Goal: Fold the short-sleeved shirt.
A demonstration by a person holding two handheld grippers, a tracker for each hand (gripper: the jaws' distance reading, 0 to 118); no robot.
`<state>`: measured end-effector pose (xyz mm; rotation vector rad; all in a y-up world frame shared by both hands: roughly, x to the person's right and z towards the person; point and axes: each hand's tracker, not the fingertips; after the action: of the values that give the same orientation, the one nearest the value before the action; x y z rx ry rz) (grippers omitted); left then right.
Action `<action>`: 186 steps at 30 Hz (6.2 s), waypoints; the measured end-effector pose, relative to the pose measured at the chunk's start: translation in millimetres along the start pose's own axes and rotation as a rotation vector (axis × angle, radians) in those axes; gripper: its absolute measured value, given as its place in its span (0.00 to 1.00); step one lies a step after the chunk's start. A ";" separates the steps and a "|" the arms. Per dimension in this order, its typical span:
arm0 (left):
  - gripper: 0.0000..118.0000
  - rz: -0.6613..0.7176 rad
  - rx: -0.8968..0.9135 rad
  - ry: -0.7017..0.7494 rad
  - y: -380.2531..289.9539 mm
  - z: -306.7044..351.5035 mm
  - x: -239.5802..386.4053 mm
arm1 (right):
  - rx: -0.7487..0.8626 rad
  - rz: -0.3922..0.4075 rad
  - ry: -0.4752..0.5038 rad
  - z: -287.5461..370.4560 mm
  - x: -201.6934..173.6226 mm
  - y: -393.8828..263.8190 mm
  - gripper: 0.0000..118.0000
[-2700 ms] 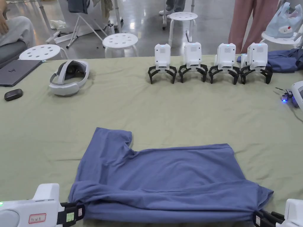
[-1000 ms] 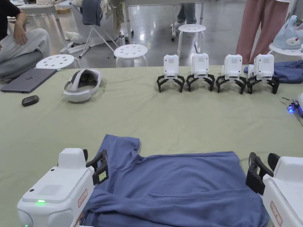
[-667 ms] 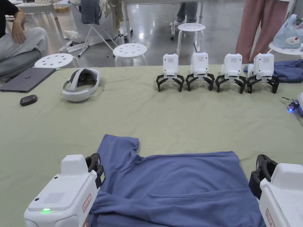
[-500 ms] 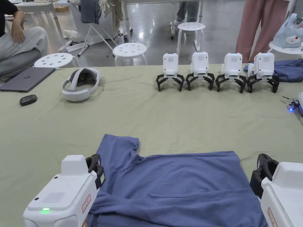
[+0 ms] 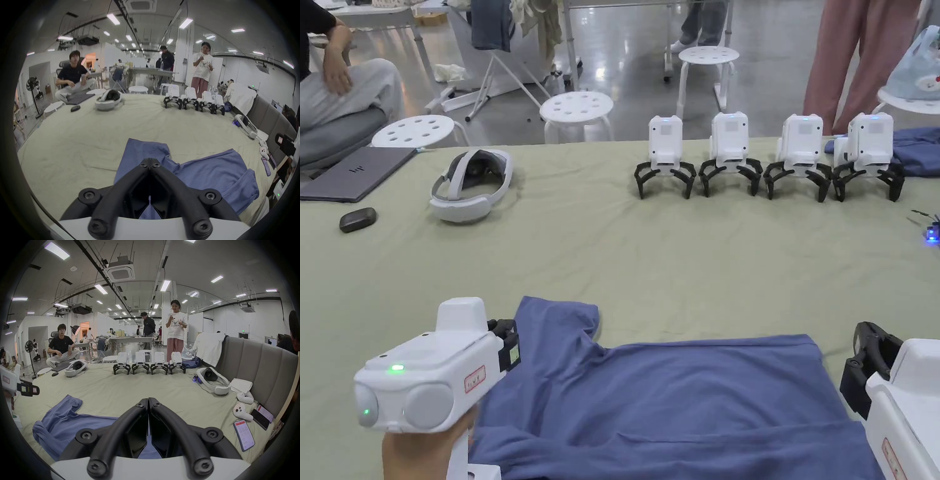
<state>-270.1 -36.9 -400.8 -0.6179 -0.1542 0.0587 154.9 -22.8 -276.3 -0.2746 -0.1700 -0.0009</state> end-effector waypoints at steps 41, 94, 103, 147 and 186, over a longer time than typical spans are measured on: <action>0.00 0.022 -0.469 0.012 15.4 -177.4 -47.5 | -0.142 0.020 0.028 -80.3 -3.9 -16.8 0.04; 0.00 0.001 -0.235 -0.062 9.6 -10.4 -54.2 | -0.440 -0.102 0.249 -103.8 52.2 -3.8 0.08; 0.00 0.030 -0.242 -0.077 -19.5 45.7 -65.0 | -0.418 -0.157 0.290 -23.9 71.5 -11.5 0.08; 0.12 -0.032 -0.419 -0.003 -125.5 53.2 -55.0 | -0.610 -0.183 0.160 15.9 71.0 -107.2 0.09; 0.00 -0.148 0.408 0.064 -40.8 62.4 59.0 | 0.138 0.003 -0.053 27.3 -8.4 10.9 0.04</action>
<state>-221.6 -28.4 -319.4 -0.1997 -0.1209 -0.0715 142.3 -5.1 -254.8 -0.1370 -0.2214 0.0206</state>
